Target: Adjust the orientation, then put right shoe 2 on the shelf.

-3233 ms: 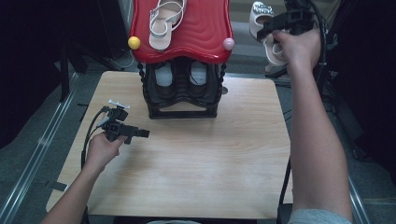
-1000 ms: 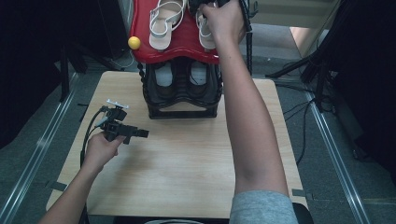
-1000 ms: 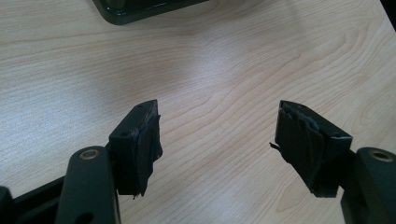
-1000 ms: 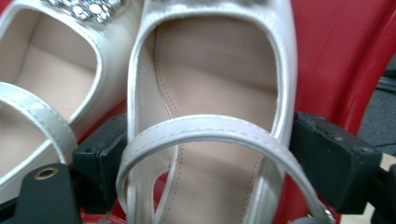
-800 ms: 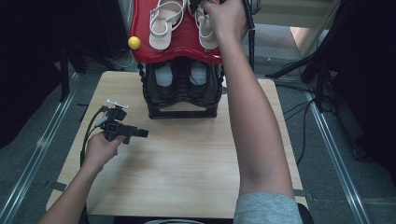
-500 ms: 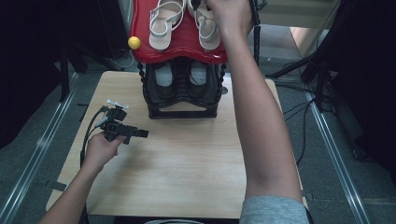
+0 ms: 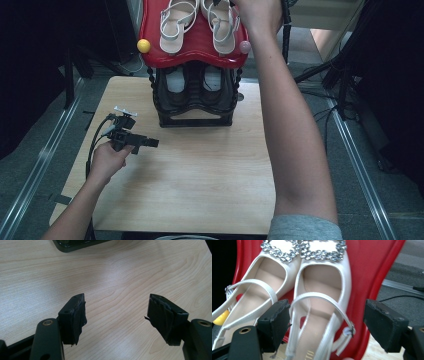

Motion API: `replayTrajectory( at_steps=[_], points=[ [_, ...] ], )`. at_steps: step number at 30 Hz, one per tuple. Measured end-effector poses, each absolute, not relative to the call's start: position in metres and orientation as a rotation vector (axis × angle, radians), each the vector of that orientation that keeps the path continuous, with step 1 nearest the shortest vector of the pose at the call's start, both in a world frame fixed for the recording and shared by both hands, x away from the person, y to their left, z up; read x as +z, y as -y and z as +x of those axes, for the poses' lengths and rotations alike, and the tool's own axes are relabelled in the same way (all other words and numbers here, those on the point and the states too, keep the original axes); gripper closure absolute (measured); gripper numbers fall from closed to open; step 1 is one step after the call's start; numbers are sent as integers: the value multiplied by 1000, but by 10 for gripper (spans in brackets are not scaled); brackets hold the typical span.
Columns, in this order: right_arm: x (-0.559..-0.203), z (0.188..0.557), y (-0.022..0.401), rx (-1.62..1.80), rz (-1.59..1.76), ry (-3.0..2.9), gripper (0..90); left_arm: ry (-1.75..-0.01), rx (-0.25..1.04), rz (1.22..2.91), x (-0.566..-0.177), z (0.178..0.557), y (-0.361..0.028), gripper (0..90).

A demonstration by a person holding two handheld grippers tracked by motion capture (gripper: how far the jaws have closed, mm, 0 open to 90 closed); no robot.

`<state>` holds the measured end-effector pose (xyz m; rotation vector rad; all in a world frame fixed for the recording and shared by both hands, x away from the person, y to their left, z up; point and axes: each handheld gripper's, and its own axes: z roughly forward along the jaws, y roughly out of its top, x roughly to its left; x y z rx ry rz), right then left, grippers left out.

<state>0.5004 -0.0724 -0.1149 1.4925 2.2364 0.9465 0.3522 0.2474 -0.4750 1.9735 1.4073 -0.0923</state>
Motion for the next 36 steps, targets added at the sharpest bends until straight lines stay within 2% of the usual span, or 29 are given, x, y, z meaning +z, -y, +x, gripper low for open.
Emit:
replayTrajectory(
  at_steps=[16, 29, 36],
  points=[
    [-119, 491, 123, 940, 1534, -2189, 241, -1422, -110, 1961, -477, 350, -253, 314],
    [-156, 488, 163, 937, 1605, -2176, 264, -1425, -105, 1958, -478, 351, -251, 314],
    [-187, 491, 183, 949, 1652, -2189, 273, -1424, -106, 1953, -477, 351, -252, 314]
  ],
)
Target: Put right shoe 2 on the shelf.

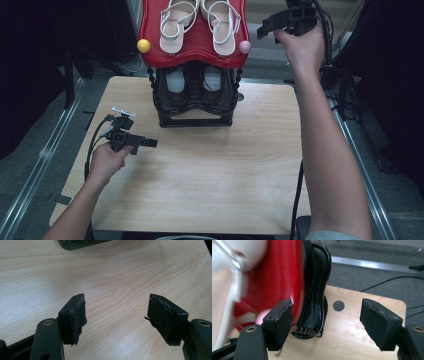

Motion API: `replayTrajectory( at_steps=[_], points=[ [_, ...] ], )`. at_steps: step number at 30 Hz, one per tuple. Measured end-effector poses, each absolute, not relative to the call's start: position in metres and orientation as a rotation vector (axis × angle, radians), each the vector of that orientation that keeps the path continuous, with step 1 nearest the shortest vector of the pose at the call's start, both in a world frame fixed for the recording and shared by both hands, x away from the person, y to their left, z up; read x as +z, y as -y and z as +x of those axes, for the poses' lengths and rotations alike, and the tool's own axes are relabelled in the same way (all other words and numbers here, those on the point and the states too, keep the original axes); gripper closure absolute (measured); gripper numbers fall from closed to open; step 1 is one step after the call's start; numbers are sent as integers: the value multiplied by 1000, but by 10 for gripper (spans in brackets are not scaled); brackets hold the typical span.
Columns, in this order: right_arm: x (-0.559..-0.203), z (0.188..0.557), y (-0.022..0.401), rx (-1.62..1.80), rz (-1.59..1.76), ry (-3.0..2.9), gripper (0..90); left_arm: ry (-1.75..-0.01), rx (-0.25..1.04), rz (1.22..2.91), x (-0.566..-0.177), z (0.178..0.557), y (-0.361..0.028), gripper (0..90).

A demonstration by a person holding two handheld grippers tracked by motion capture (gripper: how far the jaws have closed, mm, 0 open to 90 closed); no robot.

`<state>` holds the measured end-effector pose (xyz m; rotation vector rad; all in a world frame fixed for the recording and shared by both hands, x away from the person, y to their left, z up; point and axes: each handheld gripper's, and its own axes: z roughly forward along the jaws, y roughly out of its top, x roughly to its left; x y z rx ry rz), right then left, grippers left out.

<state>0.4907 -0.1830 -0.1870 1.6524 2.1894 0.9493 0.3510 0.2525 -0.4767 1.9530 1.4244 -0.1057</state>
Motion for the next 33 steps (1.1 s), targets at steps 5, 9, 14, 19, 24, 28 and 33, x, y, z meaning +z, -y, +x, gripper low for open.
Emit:
replayTrajectory(
  at_steps=[5, 9, 14, 19, 24, 28, 33],
  points=[
    [-206, 488, 189, 963, 1650, -2215, 275, -1426, -105, 1952, -477, 352, -253, 314],
    [-228, 479, 196, 985, 1641, -2231, 279, -1427, -107, 1946, -477, 352, -252, 314],
    [-248, 469, 198, 985, 1637, -2254, 279, -1422, -102, 1948, -476, 352, -252, 314],
    [-272, 456, 202, 1020, 1640, -2257, 281, -1425, -93, 1941, -476, 353, -252, 314],
    [-294, 446, 204, 1034, 1630, -2265, 285, -1425, -92, 1940, -477, 353, -253, 314],
    [-312, 437, 204, 1042, 1630, -2277, 286, -1418, -89, 1948, -476, 353, -255, 314],
    [-338, 424, 207, 1045, 1633, -2291, 288, -1425, -86, 1939, -476, 353, -255, 314]
  ],
)
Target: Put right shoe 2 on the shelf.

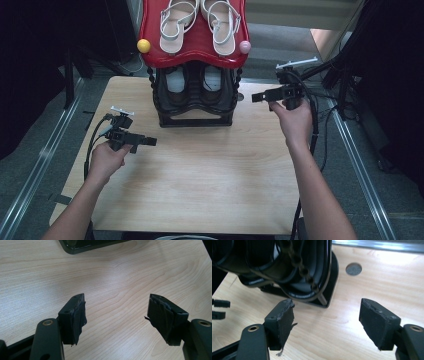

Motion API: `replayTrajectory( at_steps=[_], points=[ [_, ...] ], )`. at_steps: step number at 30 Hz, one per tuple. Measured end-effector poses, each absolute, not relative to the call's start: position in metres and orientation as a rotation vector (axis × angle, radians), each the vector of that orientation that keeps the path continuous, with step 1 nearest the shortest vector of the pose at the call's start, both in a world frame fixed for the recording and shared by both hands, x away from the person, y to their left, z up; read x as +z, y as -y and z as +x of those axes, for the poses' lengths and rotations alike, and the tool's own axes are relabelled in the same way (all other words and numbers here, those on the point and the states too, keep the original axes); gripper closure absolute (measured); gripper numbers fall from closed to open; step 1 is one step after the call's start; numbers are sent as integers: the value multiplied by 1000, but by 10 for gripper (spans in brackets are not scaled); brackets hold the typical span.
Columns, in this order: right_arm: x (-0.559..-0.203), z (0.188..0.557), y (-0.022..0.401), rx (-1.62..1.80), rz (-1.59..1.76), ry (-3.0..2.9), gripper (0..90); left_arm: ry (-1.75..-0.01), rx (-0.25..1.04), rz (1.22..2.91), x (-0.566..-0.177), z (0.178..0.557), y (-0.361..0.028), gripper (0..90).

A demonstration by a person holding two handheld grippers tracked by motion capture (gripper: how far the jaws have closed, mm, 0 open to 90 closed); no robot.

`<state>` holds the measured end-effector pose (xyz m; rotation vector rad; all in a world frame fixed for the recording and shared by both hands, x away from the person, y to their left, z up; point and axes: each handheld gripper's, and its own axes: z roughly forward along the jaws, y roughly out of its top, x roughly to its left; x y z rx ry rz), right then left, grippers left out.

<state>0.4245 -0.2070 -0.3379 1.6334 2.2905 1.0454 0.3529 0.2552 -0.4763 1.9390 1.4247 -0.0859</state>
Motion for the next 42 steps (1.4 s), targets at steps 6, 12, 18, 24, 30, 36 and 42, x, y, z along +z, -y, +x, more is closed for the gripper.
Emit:
replayTrajectory(
  at_steps=[6, 12, 18, 24, 30, 36, 42],
  points=[
    [-364, 413, 211, 1062, 1642, -2297, 293, -1424, -83, 1943, -477, 354, -257, 314],
    [-385, 402, 208, 1062, 1634, -2307, 296, -1429, -82, 1940, -478, 355, -257, 314],
    [-405, 395, 206, 1063, 1618, -2323, 301, -1427, -81, 1949, -479, 356, -257, 313],
    [-424, 389, 206, 1063, 1637, -2337, 306, -1430, -80, 1949, -480, 357, -258, 313],
    [-440, 383, 204, 1058, 1628, -2357, 309, -1429, -75, 1951, -482, 358, -258, 312],
    [-451, 379, 201, 1072, 1625, -2365, 311, -1425, -74, 1960, -483, 359, -256, 310],
    [-461, 375, 196, 1067, 1621, -2389, 314, -1421, -71, 1974, -485, 359, -255, 309]
  ],
)
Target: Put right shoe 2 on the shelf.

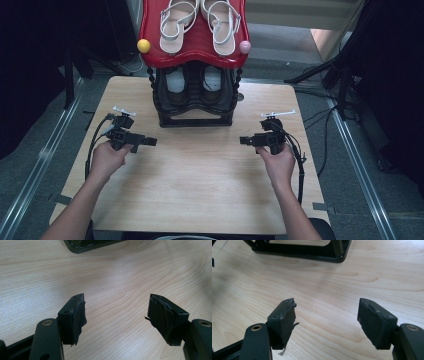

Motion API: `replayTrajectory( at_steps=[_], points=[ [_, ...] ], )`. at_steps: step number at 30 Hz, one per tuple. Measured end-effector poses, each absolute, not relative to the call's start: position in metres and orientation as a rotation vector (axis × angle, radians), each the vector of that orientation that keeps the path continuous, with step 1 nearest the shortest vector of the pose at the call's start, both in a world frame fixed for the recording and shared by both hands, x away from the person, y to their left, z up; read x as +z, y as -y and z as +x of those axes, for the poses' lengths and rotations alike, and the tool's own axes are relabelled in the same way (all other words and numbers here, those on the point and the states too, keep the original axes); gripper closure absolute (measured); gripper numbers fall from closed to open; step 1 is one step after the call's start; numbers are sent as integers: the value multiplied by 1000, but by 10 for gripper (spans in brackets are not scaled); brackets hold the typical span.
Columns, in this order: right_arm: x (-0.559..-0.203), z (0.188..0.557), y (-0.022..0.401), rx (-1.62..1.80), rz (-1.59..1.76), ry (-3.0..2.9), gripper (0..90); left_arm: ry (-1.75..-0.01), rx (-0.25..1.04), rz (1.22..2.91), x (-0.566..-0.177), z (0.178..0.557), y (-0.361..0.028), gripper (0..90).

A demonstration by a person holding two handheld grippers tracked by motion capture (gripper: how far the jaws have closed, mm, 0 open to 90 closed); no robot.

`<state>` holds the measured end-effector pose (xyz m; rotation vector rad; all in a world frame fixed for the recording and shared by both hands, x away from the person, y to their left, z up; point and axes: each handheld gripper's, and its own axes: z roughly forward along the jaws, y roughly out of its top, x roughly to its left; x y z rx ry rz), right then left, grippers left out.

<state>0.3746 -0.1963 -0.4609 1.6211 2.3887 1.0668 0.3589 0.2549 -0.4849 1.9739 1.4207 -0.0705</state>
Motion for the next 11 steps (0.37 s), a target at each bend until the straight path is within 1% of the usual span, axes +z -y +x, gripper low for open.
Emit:
replayTrajectory(
  at_steps=[11],
  points=[
    [-467, 372, 191, 1049, 1609, -2414, 313, -1407, -51, 2000, -487, 359, -253, 297]
  ],
)
